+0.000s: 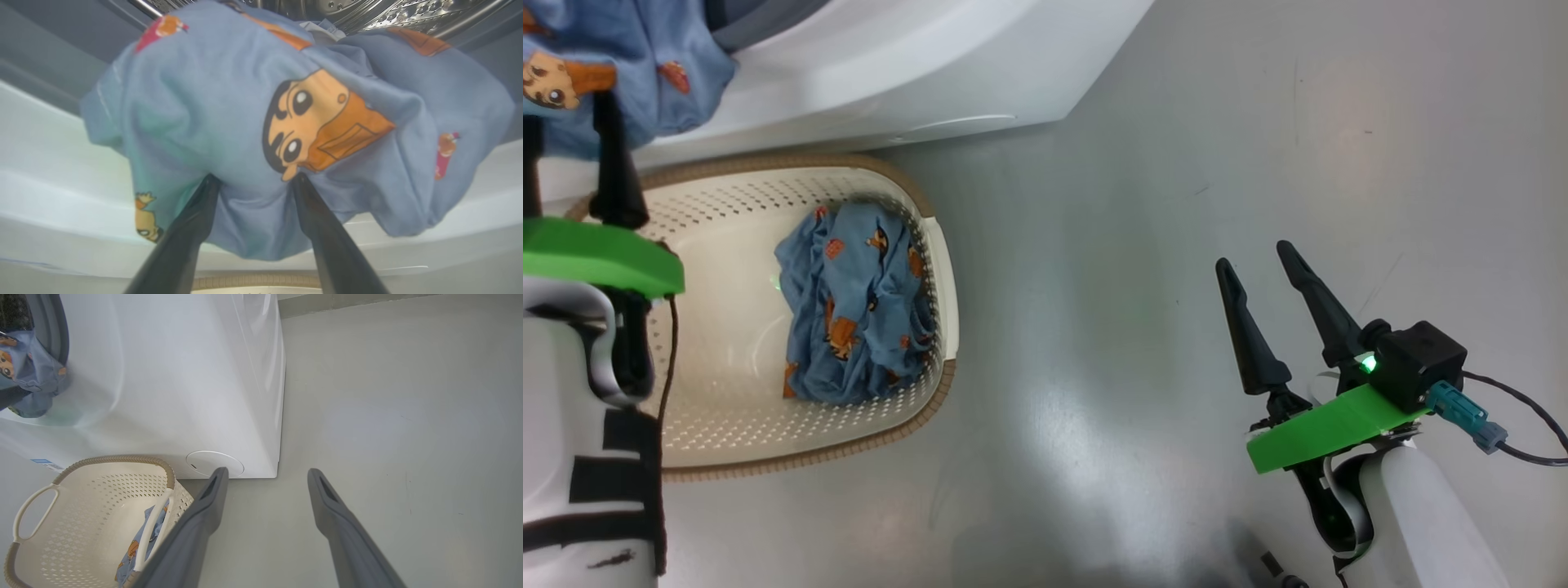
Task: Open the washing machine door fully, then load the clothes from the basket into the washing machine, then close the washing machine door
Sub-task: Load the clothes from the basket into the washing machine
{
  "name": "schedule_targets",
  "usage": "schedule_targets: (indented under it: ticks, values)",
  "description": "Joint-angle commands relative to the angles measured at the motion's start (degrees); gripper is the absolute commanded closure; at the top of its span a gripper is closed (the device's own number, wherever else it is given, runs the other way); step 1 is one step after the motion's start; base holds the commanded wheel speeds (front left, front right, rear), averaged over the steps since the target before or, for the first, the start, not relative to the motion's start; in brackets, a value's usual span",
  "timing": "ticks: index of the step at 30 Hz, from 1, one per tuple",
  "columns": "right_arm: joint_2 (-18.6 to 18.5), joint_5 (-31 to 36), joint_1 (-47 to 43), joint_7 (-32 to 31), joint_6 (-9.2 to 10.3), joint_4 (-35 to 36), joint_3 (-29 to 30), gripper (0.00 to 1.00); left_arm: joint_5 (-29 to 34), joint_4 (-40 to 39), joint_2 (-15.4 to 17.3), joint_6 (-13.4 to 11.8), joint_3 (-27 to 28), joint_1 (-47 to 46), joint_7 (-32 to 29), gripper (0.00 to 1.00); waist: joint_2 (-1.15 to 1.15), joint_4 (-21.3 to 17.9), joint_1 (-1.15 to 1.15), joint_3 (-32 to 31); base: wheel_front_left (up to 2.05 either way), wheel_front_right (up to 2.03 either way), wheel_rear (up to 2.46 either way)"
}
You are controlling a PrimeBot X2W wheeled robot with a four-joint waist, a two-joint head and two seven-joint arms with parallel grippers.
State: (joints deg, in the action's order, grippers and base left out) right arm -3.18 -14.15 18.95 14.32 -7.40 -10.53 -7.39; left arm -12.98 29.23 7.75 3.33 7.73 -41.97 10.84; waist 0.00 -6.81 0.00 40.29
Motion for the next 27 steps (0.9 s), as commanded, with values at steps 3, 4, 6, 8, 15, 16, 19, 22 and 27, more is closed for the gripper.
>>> schedule_targets:
  ticks: [3, 4, 6, 8, 15, 16, 19, 22, 27]
  values:
    - [0.3, -0.6, -0.6, 0.7, -0.09, 1.0, -1.6, 0.00, -0.8, -0.4, 2.5, 0.7, 0.7, -1.1, 0.2, 1.00, 0.00, -0.2, 0.00, 0.2, 0.00, 0.00, 0.00]
    - [0.3, -0.7, -0.6, 0.7, -0.09, 0.9, -1.6, 0.00, -1.0, -0.4, 2.4, 0.8, 0.6, -1.3, 0.5, 1.00, 0.00, -0.1, 0.00, 0.2, 0.00, 0.00, 0.00]
    - [0.3, -0.8, -0.6, 0.7, -0.09, 0.8, -1.5, 0.00, -0.9, -0.4, 2.3, 1.1, 0.0, -1.3, 0.9, 1.00, 0.00, 0.1, 0.00, 0.0, 0.00, 0.00, 0.00]
    - [0.3, -0.8, -0.6, 0.7, -0.09, 0.7, -1.3, 0.00, -0.9, -1.1, 2.1, 1.5, -0.6, -1.1, 1.6, 1.00, 0.00, 0.4, 0.00, -0.2, 0.00, 0.00, 0.00]
    - [0.3, -0.9, -0.9, 0.7, -0.09, 0.6, -0.9, 0.00, -0.3, -7.9, 1.3, 2.3, -3.1, 0.3, 3.1, 1.00, 0.00, 1.9, 0.00, -1.5, 0.00, 0.00, 0.00]
    - [0.3, -0.9, -0.9, 0.7, -0.09, 0.5, -0.9, 0.00, -0.2, -9.2, 1.3, 2.4, -3.5, 0.4, 3.2, 1.00, 0.00, 2.0, 0.00, -1.6, 0.00, 0.00, 0.00]
    - [0.3, -1.1, -0.9, 0.7, -0.09, 0.4, -1.0, 0.00, 0.1, -13.0, 1.4, 2.5, -4.5, 0.4, 2.8, 1.00, 0.00, 2.1, 0.00, -1.9, 0.00, 0.00, 0.00]
    - [0.3, -1.4, -0.8, 0.7, -0.09, 0.3, -1.3, 0.00, 0.2, -15.5, 1.8, 2.5, -5.0, -0.4, 0.8, 1.00, 0.00, 2.0, 0.00, -2.0, 0.00, 0.00, 0.00]
    - [0.3, -1.9, -0.6, 0.7, -0.09, 0.3, -1.8, 0.00, 0.6, -16.5, 3.5, 2.6, -5.9, -3.7, -3.2, 1.00, 0.00, 1.0, 0.00, -1.8, 0.00, 0.00, 0.00]
